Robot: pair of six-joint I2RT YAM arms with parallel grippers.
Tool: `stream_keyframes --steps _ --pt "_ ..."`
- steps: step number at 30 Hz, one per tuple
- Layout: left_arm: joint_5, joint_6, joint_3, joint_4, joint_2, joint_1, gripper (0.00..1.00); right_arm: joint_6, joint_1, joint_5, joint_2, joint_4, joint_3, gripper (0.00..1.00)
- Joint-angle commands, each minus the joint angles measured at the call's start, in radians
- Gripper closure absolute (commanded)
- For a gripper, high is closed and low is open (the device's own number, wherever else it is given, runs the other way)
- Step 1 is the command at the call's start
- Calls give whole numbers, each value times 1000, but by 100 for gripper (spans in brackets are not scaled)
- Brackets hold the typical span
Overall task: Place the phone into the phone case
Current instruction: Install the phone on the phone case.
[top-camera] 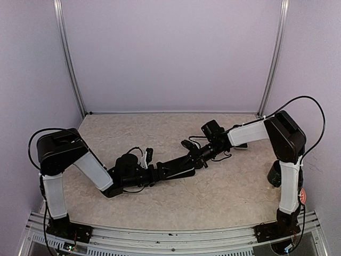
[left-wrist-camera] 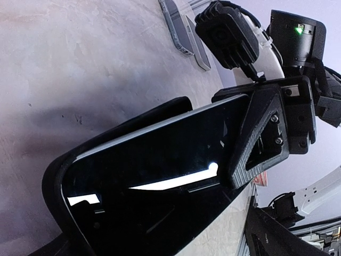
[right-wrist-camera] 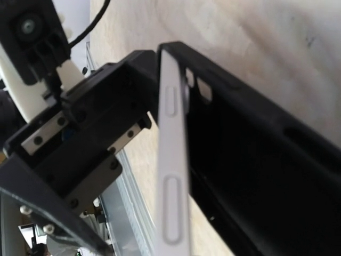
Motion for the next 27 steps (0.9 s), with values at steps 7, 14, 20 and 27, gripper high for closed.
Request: stream_keyframes --steps 7,14,20,27 --pt "100 -26 -35 237 38 5 17 -8 15 -104 -61 90 -65 100" --pt "105 -39 -36 257 52 6 21 -43 20 -109 -74 80 -80 100" --pt "111 -42 -36 262 51 8 29 -70 23 -99 -77 73 -102 100" --pt "124 -51 -39 293 59 8 42 -89 22 -98 -85 75 -116 100"
